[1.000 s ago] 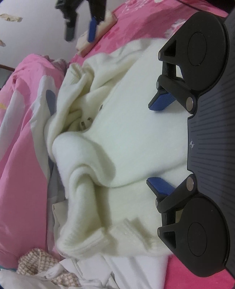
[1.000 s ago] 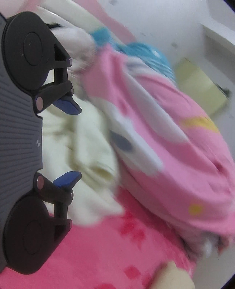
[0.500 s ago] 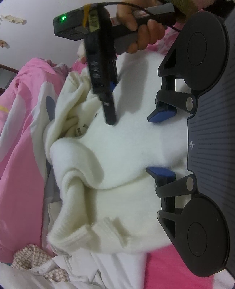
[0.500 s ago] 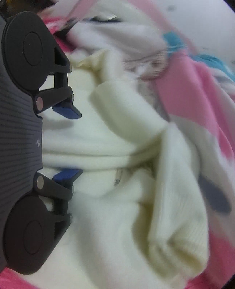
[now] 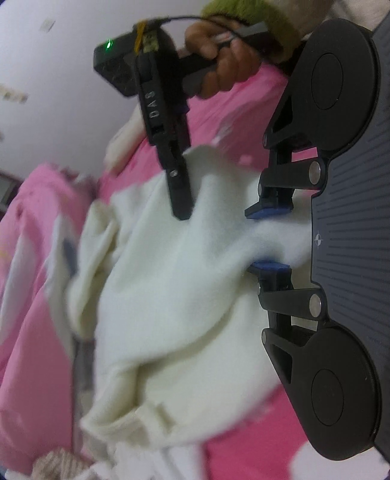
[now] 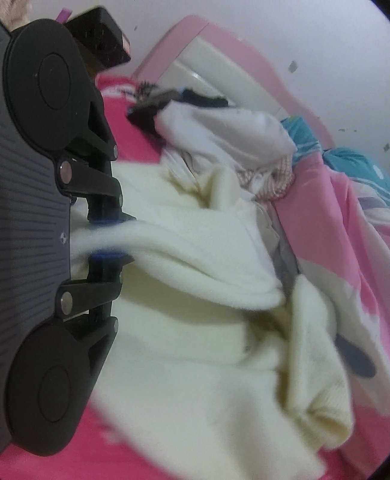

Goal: Fold clothes

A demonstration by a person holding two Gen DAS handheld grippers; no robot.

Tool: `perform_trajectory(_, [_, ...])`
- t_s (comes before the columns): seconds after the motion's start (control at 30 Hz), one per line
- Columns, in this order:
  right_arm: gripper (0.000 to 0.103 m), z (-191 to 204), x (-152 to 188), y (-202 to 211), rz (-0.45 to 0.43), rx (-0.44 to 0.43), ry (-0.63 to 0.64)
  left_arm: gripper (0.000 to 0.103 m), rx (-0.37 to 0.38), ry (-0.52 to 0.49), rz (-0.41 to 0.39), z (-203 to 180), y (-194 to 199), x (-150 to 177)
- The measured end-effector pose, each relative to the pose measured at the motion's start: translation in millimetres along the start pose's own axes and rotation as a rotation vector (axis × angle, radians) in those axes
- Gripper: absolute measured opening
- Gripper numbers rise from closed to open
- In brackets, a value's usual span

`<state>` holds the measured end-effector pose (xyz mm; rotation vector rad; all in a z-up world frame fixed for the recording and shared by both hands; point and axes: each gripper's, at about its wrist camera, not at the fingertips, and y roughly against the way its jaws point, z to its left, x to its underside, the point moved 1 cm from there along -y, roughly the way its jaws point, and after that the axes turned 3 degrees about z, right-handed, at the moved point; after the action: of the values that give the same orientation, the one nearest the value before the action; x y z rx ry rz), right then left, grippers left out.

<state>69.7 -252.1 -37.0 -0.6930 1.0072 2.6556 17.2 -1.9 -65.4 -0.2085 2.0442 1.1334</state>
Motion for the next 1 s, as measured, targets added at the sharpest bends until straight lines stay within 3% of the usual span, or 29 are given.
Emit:
perform_trajectory(0.23, [0.018, 2.8, 53.3, 37.2, -0.028, -0.058, -0.046, 0.026, 0.085, -0.057, 0.069, -23.4, 15.3, 32.6])
perform_trajectory(0.3, [0.018, 3.8, 63.0, 44.1, -0.044, -0.067, -0.054, 0.026, 0.093, -0.033, 0.077, -20.5, 18.8, 35.9])
perform_trajectory(0.4, [0.019, 0.3, 70.8, 44.7, -0.048, -0.015, -0.048, 0.028, 0.098, 0.028, 0.087, -11.4, 24.9, 37.8])
perform_trajectory(0.53, [0.026, -6.6, 59.5, 52.5, -0.04, -0.012, -0.079, 0.039, 0.084, 0.079, 0.079, -4.4, 35.7, 38.7])
perform_trajectory(0.6, [0.043, 0.8, 50.9, 62.3, -0.047, 0.042, -0.01, 0.045, 0.056, 0.07, 0.057, -4.3, 42.4, 35.5])
perform_trajectory(0.67, [0.052, 11.0, 42.7, 74.5, -0.078, 0.129, 0.08, 0.051, 0.038, 0.056, 0.033, -4.8, 48.8, 31.1])
perform_trajectory(0.8, [0.055, 19.7, 24.3, 87.6, -0.135, 0.215, 0.179, 0.055, 0.018, 0.047, -0.024, -1.3, 54.0, 18.1])
perform_trajectory(1.0, [0.055, 15.2, -20.7, 38.1, -0.148, 0.174, 0.196, 0.055, -0.057, 0.076, -0.099, 6.6, 36.7, -8.3])
